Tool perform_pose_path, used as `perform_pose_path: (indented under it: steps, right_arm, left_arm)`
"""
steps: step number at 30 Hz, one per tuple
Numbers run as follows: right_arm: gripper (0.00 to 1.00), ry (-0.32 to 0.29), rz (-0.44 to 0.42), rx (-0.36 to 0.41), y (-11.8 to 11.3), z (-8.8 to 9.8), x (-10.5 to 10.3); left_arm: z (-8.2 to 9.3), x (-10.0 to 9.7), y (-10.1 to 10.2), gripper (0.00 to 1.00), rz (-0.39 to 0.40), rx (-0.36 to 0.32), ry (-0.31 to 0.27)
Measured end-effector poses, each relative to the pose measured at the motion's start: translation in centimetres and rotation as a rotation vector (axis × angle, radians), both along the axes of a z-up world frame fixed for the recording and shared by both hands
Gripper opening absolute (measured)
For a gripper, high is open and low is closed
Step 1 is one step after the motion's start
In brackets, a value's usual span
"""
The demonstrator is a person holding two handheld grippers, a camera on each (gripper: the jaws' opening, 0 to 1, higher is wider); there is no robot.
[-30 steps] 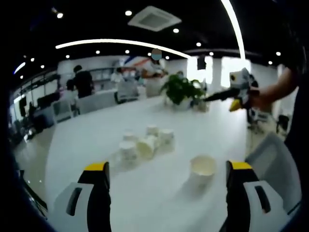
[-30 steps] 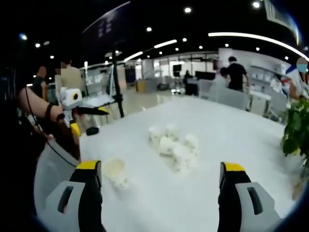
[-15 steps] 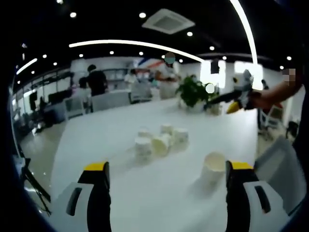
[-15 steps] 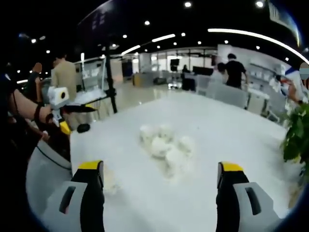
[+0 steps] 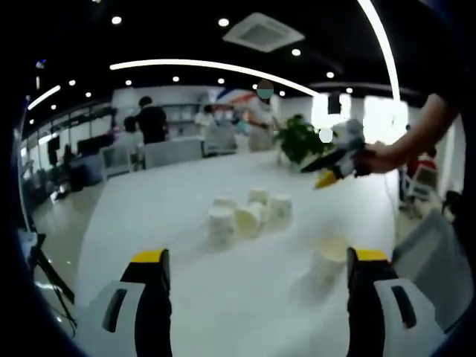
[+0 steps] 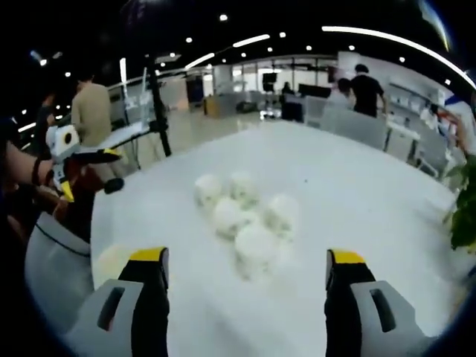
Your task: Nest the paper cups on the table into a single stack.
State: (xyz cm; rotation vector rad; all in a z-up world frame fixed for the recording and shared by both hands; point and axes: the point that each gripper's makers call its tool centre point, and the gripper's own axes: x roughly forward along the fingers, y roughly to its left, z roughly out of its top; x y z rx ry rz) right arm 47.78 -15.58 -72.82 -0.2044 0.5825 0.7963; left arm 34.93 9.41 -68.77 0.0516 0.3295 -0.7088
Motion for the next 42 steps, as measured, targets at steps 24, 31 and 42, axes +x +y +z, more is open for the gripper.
perform_pose_path:
  steps: [24, 31, 42]
  right_arm:
    - [0.57, 0.086, 0.107, -0.075, 3.6, -5.4, 2.8]
    - [0.46, 0.09, 0.141, -0.117, 3.6, -5.9, 2.9]
    - [0.35, 0.111, 0.175, -0.152, 3.2, -6.3, 2.6]
  left_arm:
    - [-1.3, 0.7, 0.3, 0.98, 0.009, 0.011, 0.027]
    - [-1.7, 0.6, 0.3, 0.98, 0.009, 0.014, 0.04]
    - [-1.6, 0.8, -0.1, 0.97, 0.006, 0.008, 0.038]
